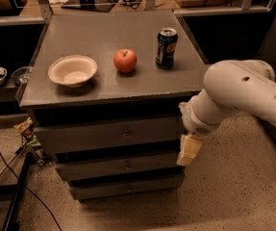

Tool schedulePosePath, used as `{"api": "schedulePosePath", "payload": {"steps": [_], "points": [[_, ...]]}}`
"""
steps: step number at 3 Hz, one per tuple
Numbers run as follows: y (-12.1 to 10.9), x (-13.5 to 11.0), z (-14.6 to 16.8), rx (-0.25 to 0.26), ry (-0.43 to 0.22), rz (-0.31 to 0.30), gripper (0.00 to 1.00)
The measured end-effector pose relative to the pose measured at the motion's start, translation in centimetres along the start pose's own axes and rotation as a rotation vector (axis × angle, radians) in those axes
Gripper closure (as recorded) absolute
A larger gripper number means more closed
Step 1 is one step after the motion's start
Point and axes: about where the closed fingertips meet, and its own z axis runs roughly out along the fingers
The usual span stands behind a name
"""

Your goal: Open top drawer

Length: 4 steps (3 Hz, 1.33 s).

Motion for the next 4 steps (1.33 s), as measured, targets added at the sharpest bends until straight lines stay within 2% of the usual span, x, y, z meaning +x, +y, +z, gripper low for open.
{"api": "schedulePosePath", "payload": {"steps": [1, 2, 4], "points": [[0.1, 0.4, 0.7, 0.015, -0.022, 0.021, 0.00], [-1.3, -0.6, 2.7, 0.048, -0.065, 0.043, 0.00], [-1.9, -0.5, 3.7, 0.054, -0.081, 0.055, 0.00]]}}
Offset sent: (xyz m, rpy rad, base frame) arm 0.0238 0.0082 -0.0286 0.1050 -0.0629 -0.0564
